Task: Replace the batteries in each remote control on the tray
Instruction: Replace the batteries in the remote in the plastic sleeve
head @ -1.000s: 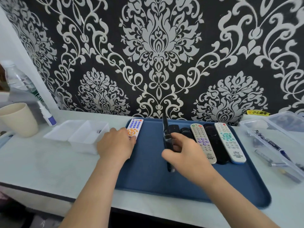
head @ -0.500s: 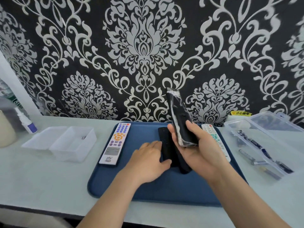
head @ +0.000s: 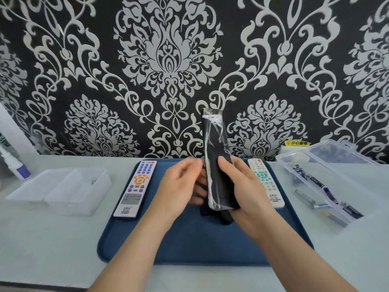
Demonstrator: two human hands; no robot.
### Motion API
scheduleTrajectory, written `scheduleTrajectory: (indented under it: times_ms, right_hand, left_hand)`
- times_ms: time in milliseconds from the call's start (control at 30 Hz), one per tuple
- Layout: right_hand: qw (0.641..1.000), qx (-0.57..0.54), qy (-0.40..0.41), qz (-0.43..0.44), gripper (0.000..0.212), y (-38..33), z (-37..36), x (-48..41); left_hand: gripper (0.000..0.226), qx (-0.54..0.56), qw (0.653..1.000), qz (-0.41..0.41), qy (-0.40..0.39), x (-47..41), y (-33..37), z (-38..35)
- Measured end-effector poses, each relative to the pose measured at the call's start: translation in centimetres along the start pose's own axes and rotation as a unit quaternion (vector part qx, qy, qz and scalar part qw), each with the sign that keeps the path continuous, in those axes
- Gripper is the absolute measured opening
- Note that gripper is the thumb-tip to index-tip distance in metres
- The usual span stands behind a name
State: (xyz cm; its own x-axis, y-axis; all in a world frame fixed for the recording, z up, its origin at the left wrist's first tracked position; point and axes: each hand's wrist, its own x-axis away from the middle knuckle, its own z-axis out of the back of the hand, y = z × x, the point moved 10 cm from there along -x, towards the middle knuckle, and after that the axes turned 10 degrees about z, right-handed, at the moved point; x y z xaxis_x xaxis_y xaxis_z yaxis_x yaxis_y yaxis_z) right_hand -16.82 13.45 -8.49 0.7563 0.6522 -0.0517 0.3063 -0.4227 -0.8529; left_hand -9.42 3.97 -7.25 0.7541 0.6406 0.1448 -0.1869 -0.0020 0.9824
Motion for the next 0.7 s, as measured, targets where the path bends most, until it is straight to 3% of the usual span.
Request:
scheduleTrajectory:
  times_ms: [100, 267, 433, 700]
  right_hand:
    - [0.999, 0.034, 0.000, 0.013, 0.024, 0.3, 0.1, 0.0]
    - [0.999, 0.037, -0.001, -0.008, 0.019, 0.2, 0.5, -0.5]
    - [0.991, -0.008, 0.000, -0.131, 0.027, 2.0, 1.0, 0.1]
    - [0.988, -0.030, -0.050, -0.145, 0.036, 1.4, 0.7, 0.0]
  left_hand:
    - [0.019, -0.035, 0.997, -0.007, -0.074, 1.3, 0.1, -2.5]
    - [0.038, -0.092, 0.989, -0.114, -0.005, 1.8, 1.5, -1.6]
    - [0.048, -0.293, 0.929, -0.219, 0.060, 3.1, 2.9, -2.6]
    - [0.064, -0.302, 0.919, -0.250, 0.046, 3.7, 2.9, -3.4]
